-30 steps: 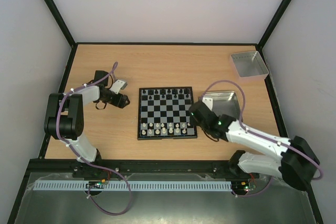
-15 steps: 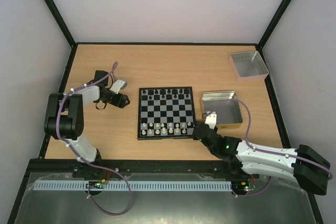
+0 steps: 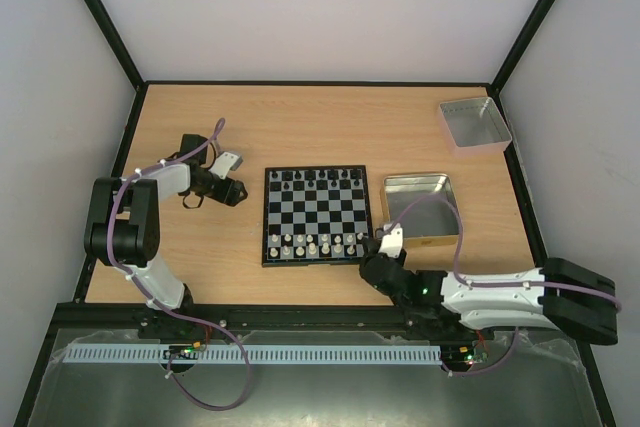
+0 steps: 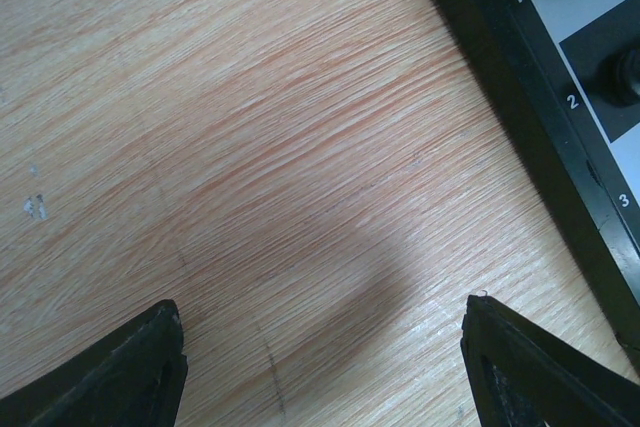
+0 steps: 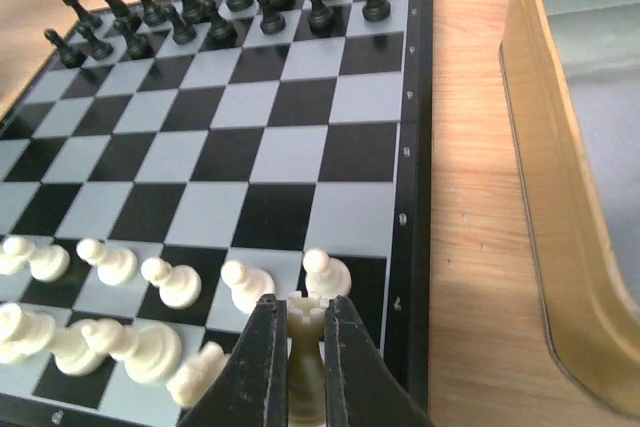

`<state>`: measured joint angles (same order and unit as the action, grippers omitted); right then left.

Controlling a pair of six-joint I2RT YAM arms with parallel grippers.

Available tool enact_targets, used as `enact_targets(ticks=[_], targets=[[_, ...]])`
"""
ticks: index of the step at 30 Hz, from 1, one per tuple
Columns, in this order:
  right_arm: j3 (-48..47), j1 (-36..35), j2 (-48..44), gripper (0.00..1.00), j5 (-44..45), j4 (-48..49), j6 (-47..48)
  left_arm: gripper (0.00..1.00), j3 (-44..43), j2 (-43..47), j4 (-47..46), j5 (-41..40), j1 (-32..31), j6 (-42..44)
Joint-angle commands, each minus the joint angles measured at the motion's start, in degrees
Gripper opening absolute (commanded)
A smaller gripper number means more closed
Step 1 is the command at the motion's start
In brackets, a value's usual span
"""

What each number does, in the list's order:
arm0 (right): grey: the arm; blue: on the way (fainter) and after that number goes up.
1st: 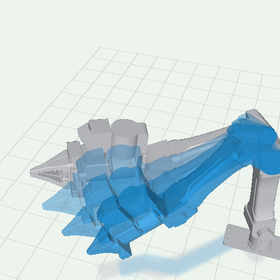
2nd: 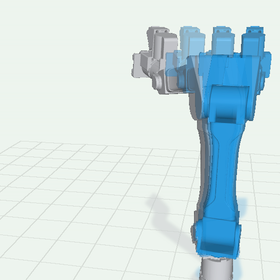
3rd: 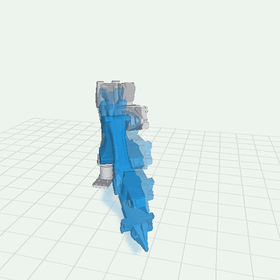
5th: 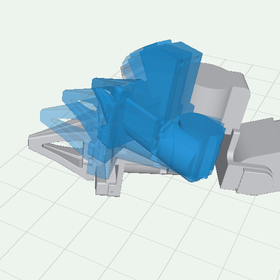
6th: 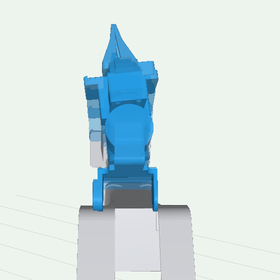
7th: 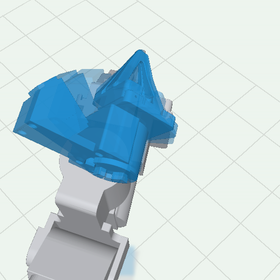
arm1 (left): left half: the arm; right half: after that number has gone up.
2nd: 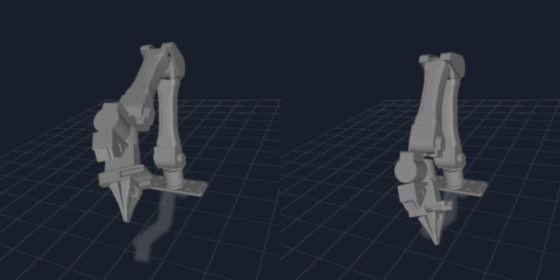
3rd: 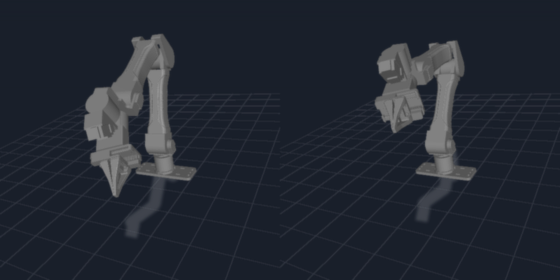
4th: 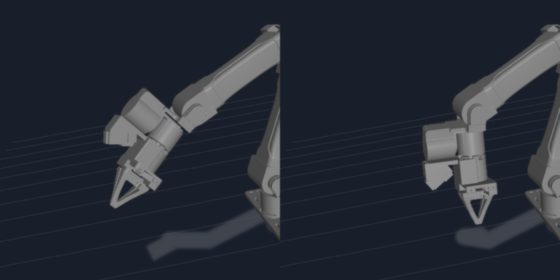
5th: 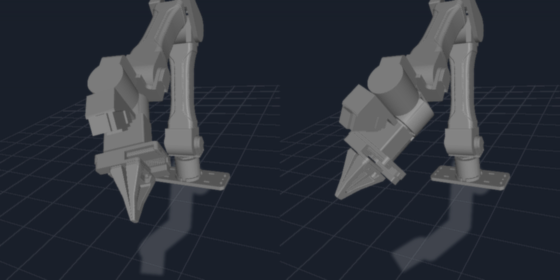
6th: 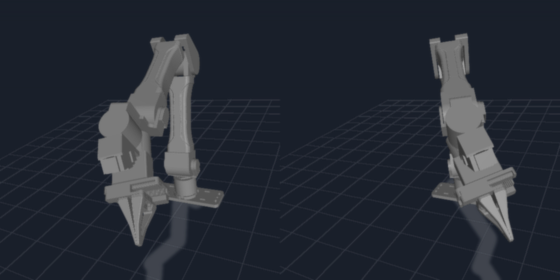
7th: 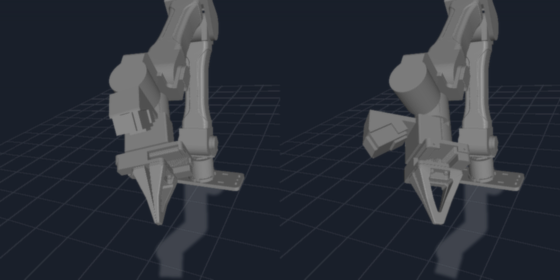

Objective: Set up the chess pieces on the board
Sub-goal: Place the chess piece on the chessboard.

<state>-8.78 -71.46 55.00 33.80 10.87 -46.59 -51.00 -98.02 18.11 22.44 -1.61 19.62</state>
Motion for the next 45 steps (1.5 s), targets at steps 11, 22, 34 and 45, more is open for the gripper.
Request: enact_targets(ticks=[11,22,34,45], targets=[[3.0,-9.1,2.1,0.02,18.5,1.4,-9.5,0.76,3.3,-4.2,6.0,-4.9,0.0,-1.3],[1.8,-9.0,8.5,0.02,15.9,3.1,-11.6,0.76,3.4,-3.9,5.9,-4.8,0.0,-1.3],[1.2,-9.0,14.1,0.02,12.9,7.6,-11.6,0.76,3.5,-3.6,5.9,-4.6,0.1,-1.2],[0.2,-9.0,15.5,0.02,11.6,8.5,-11.1,0.76,3.5,-3.6,5.9,-4.6,0.1,-1.2]])
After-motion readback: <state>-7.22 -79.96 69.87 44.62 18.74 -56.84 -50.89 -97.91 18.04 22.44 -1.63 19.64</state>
